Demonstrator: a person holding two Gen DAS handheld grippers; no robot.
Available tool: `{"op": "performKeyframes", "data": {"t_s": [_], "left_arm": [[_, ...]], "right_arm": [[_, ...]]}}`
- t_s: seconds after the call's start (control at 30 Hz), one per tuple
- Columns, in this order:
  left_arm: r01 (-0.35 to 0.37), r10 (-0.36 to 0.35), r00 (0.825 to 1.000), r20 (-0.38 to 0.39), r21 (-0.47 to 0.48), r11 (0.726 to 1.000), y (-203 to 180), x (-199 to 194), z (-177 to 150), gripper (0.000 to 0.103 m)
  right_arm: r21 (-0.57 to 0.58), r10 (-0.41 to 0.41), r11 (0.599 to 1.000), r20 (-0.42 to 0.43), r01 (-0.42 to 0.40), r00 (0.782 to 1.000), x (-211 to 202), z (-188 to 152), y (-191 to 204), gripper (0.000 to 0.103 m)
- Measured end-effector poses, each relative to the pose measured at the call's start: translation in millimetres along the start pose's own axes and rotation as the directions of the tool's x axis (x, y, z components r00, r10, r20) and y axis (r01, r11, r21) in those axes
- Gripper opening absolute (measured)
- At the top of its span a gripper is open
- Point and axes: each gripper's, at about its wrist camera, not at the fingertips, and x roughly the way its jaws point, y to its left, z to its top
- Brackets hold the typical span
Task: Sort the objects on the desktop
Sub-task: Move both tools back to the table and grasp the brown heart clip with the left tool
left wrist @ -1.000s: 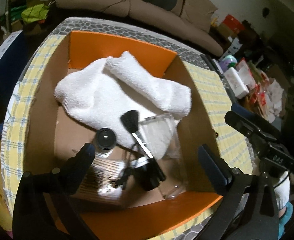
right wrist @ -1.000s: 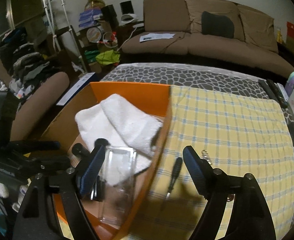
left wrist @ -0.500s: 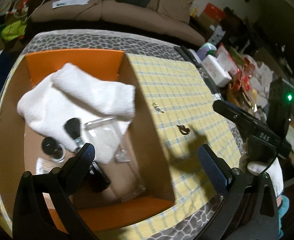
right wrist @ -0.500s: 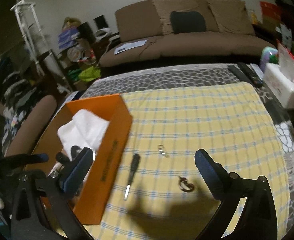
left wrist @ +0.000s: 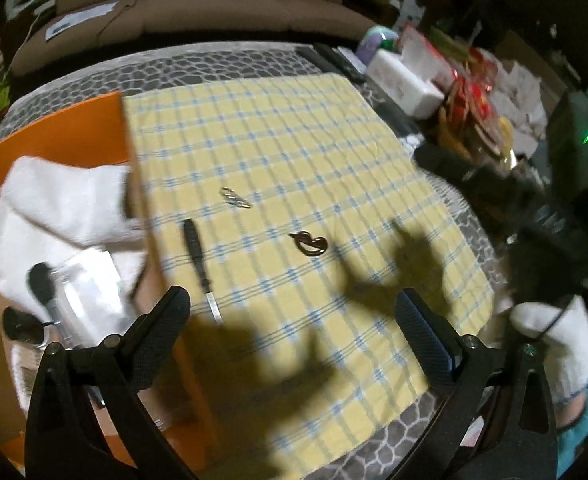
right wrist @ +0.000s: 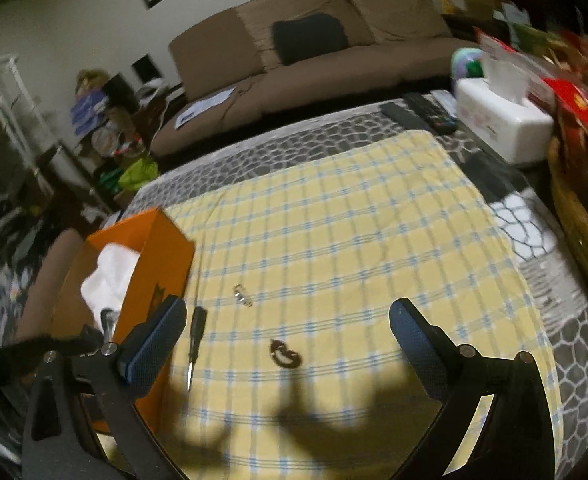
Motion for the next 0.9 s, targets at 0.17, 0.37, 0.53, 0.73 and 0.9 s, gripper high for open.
{"op": "performKeyframes", "data": {"t_s": [0.17, 0.37, 0.53, 0.73, 0.9], "left_arm": [[-0.036, 0.037, 0.999, -0.021, 0.036, 0.999, -29.9, 37.1, 1.4, 0.082], [-0.071, 0.073, 0.997, -0.033, 0.043, 0.997, -38.8, 83.3, 6.2, 0.057], [-0.099, 0.101, 0.994, -0.045, 0.04, 0.994, -33.2, 116.2, 8.0, 0.048], [-0.119, 0.121, 0.993, -0.014, 0.066, 0.991, -32.7, 128.8, 10.1, 0.047], [-0.117, 0.116, 0.993, 0.028, 0.062, 0.991, -28.3, 124.9, 4.7, 0.034]], "right_arm": [[0.059, 0.002, 0.998, 0.041, -0.004, 0.999, -16.2, 3.4, -23.7, 0.103], [0.098, 0.014, 0.995, 0.039, -0.018, 0.999, -17.8, 1.8, -39.5, 0.103], [0.098, 0.024, 0.995, 0.021, -0.025, 1.0, -11.3, 1.7, -39.8, 0.1], [0.099, 0.014, 0.995, -0.001, -0.014, 1.0, -0.9, 0.4, -40.3, 0.087], [0.103, 0.006, 0.995, -0.023, -0.003, 1.0, 8.2, -1.6, -42.3, 0.08]]}}
